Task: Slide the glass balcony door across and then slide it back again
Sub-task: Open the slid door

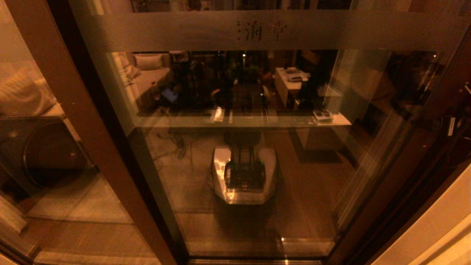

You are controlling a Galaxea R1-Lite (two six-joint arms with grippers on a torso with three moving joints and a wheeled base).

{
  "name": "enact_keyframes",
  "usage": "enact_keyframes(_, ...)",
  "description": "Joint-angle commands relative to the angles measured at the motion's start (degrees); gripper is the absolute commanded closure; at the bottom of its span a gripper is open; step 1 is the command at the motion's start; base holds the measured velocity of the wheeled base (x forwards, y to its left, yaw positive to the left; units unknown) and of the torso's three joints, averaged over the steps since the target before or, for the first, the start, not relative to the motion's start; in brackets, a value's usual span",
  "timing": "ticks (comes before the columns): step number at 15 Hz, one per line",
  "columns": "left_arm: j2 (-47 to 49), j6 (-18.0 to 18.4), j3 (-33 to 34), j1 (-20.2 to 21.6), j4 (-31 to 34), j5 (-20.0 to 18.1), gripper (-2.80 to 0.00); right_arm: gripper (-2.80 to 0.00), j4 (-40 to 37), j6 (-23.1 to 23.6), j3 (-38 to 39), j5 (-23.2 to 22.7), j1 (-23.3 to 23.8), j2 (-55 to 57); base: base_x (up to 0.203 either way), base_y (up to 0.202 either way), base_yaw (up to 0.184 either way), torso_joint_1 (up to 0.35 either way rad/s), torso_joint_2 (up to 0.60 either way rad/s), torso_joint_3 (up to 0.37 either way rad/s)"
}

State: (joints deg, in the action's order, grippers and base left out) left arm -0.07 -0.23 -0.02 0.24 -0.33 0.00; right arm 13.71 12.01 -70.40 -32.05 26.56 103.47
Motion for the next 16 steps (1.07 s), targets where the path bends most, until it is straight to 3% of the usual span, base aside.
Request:
enact_keyframes(1,0.07,-0.03,0.02,0.02,-0.02,0.0,0.0,-2.8,-0.35,0.03,0.26,-0.38,-0.2,-0.82,0.0,0.0,0.0,0.0,0.0,0.0)
enact_keyframes(16,0.07,-0.03,0.02,0.02,-0.02,0.0,0.0,-2.8,-0.35,0.21,7.42,-0.38,-4.41,-6.75,0.0,0.0,0.0,0.0,0.0,0.0)
